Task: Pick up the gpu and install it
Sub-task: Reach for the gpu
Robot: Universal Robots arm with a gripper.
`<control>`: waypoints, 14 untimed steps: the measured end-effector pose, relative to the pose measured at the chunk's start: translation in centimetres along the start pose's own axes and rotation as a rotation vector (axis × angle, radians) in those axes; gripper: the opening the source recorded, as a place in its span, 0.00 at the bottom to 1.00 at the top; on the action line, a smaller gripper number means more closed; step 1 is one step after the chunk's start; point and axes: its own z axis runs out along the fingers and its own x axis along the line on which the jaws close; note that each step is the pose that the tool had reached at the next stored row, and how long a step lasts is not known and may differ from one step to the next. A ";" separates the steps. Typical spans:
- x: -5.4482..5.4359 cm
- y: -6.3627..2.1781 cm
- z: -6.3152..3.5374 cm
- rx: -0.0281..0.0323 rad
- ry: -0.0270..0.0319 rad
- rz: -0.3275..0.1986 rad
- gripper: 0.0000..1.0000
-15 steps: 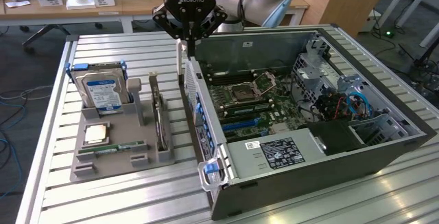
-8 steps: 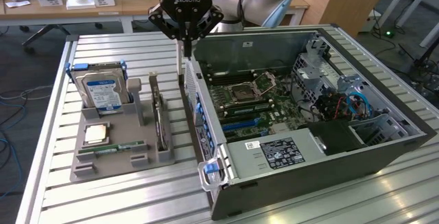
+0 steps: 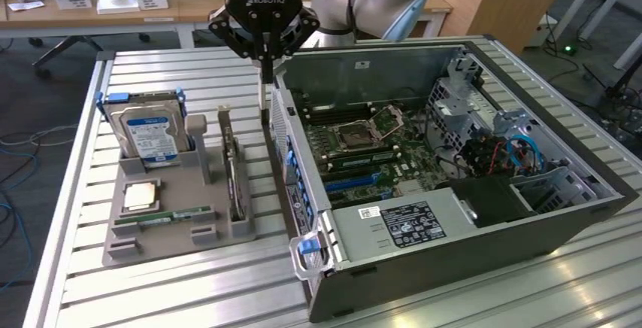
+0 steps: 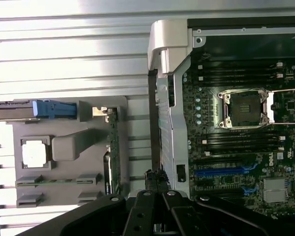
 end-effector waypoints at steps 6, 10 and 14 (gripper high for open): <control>1.1 -0.09 -0.03 0.0000 0.0000 0.000 0.11; 2.1 -0.15 -0.04 0.0000 0.0000 0.000 0.11; 3.1 -0.23 -0.07 0.0000 0.0000 0.000 0.11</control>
